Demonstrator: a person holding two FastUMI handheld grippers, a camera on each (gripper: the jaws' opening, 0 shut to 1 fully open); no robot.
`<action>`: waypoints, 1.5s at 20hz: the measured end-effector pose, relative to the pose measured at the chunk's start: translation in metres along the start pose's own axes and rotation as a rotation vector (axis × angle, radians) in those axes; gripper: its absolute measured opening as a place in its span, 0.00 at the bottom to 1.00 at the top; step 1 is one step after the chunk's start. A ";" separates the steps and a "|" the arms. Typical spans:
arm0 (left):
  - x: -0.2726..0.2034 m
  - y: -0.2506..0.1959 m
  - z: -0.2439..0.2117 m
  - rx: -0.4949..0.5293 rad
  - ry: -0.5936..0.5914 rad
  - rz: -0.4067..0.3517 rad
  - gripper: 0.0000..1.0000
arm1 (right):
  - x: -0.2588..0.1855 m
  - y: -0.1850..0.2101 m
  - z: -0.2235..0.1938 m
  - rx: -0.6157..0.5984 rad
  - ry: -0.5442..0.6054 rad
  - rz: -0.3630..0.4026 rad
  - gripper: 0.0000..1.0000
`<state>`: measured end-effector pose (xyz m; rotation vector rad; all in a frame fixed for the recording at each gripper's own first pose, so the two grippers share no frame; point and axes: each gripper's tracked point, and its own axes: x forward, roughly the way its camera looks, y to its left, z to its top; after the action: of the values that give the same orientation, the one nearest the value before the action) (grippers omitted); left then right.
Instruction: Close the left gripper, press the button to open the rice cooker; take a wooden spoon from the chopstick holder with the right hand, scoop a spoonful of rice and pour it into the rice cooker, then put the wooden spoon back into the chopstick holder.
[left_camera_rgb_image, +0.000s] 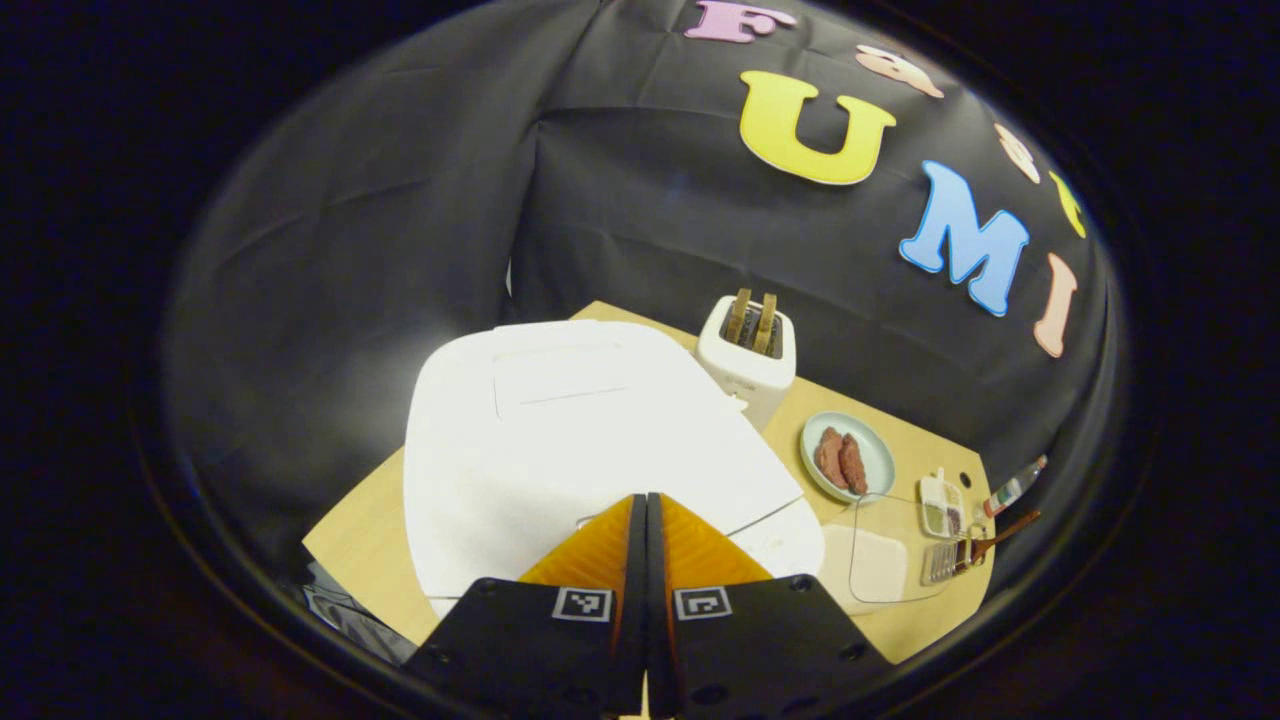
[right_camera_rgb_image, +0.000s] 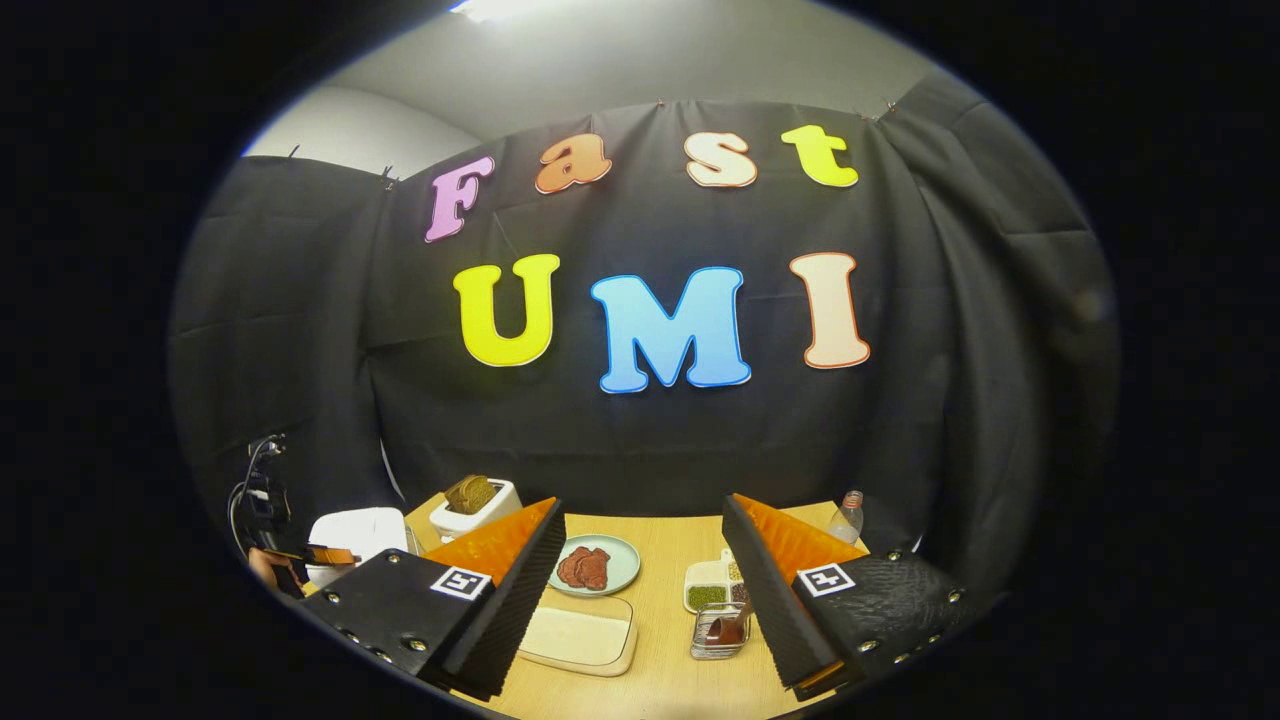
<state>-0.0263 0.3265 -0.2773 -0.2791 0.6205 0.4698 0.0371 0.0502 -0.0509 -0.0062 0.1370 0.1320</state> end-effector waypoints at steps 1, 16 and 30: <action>-0.005 -0.002 0.012 0.001 -0.044 0.003 0.09 | 0.000 -0.001 0.000 -0.004 0.002 -0.001 0.96; -0.181 -0.107 0.152 0.160 -0.682 -0.125 0.94 | 0.001 -0.033 -0.005 0.036 -0.025 -0.035 0.95; -0.204 -0.192 0.122 0.213 -0.636 -0.297 0.96 | 0.022 -0.096 -0.054 0.059 0.010 -0.139 0.96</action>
<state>-0.0158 0.1400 -0.0357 -0.0083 0.0011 0.1823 0.0643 -0.0430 -0.1077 0.0424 0.1503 -0.0107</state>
